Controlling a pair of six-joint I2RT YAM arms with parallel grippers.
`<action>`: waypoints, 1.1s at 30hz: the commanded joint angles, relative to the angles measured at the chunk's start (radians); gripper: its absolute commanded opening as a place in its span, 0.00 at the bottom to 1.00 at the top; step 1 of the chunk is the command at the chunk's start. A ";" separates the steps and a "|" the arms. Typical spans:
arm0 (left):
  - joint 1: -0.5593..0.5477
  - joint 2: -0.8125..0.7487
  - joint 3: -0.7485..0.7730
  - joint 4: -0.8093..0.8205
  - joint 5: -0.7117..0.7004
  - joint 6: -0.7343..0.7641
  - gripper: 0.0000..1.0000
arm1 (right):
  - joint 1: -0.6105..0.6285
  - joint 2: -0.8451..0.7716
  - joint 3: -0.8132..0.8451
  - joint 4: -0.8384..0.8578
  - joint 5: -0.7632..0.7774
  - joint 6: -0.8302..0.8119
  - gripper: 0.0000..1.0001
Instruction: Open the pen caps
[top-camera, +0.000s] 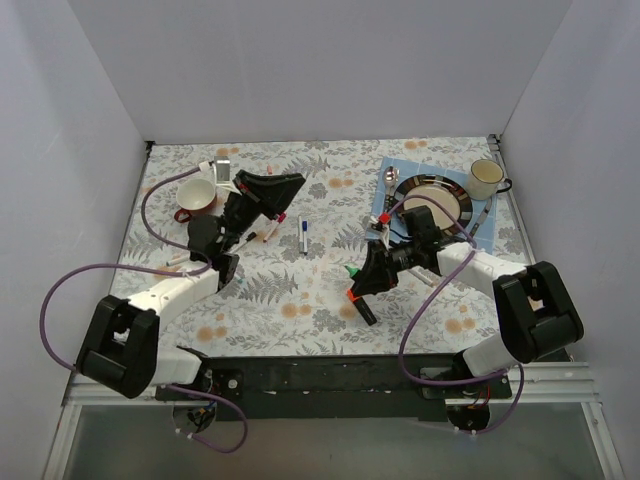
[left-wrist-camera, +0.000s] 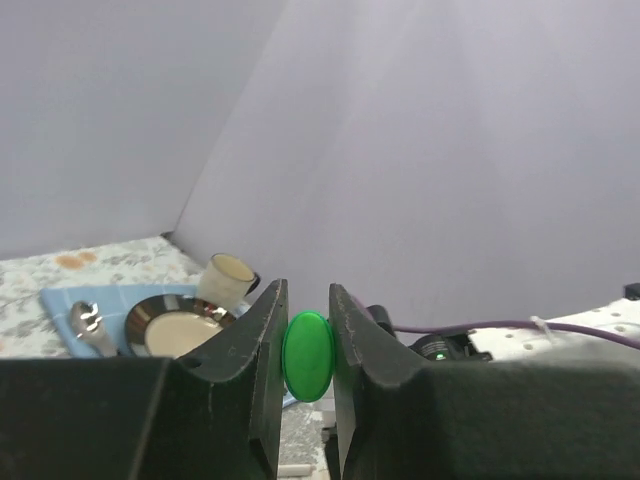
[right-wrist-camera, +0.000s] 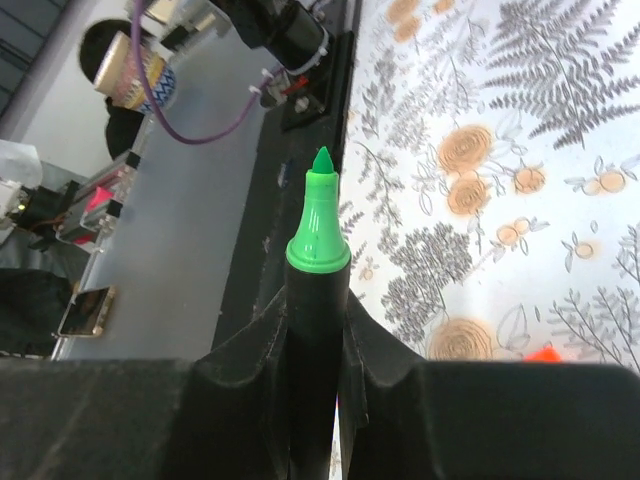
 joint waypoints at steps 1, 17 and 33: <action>0.081 0.046 0.058 -0.172 0.010 -0.021 0.00 | -0.011 -0.029 0.083 -0.184 0.120 -0.152 0.01; 0.311 0.638 0.606 -0.905 -0.116 0.056 0.00 | -0.051 -0.140 0.083 -0.168 0.482 -0.153 0.01; 0.313 1.035 1.131 -1.278 -0.234 0.169 0.19 | -0.055 -0.120 0.106 -0.183 0.548 -0.160 0.01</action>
